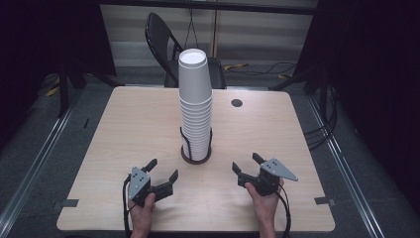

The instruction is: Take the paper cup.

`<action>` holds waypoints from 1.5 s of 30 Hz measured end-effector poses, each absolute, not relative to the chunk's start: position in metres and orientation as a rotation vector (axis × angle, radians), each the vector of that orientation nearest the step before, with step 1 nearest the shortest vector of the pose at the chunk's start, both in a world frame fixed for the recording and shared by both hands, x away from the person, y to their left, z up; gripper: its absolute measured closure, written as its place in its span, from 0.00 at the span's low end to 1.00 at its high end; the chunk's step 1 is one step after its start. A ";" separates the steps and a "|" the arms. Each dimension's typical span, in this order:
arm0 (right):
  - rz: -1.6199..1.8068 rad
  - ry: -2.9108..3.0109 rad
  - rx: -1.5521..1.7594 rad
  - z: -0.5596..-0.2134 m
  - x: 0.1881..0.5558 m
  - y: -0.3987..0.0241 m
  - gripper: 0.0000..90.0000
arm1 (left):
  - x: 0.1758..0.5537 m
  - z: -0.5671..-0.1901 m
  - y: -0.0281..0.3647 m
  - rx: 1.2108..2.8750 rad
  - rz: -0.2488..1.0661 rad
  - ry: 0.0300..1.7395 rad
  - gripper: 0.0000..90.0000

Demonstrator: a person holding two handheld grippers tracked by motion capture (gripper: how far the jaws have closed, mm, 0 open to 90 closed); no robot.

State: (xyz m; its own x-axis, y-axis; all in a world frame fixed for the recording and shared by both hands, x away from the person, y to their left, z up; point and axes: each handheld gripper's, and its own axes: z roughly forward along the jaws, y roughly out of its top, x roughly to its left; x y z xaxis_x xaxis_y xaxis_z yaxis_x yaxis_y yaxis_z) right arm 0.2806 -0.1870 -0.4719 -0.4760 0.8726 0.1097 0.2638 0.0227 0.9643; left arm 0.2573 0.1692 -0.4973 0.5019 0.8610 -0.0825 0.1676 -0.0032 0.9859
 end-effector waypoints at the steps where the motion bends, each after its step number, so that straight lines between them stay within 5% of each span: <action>1: 1.473 1.785 1.130 -0.467 0.282 -0.183 0.17 | 0.257 -0.497 0.169 1.501 0.710 0.936 0.18; 45: 1.681 1.855 0.797 -0.349 0.315 -0.140 0.16 | 0.256 -0.497 0.169 1.500 0.706 0.928 0.18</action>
